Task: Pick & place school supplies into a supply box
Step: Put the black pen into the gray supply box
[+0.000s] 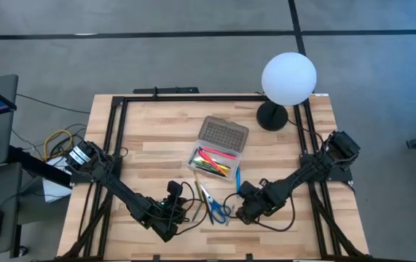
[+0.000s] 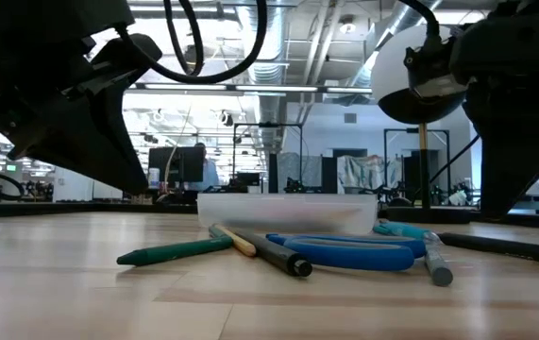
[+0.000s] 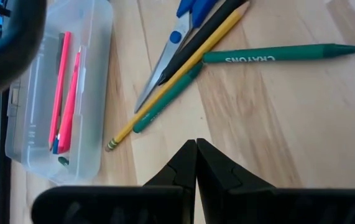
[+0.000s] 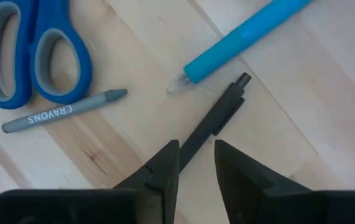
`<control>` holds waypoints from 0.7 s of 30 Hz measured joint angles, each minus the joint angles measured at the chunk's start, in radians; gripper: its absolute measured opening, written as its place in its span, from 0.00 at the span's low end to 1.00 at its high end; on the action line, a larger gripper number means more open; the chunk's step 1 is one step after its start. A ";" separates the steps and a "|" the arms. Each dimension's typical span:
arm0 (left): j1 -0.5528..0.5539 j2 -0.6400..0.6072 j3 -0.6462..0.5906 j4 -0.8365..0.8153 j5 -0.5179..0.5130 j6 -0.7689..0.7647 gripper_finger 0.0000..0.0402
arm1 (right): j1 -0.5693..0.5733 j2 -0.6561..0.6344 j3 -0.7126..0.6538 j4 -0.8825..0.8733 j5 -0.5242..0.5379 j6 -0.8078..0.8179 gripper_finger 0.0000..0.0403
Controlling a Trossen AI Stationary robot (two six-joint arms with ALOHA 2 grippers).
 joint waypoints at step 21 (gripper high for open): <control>-0.002 0.000 0.001 -0.009 0.006 -0.014 0.00 | -0.026 0.082 0.004 0.023 -0.073 -0.033 0.23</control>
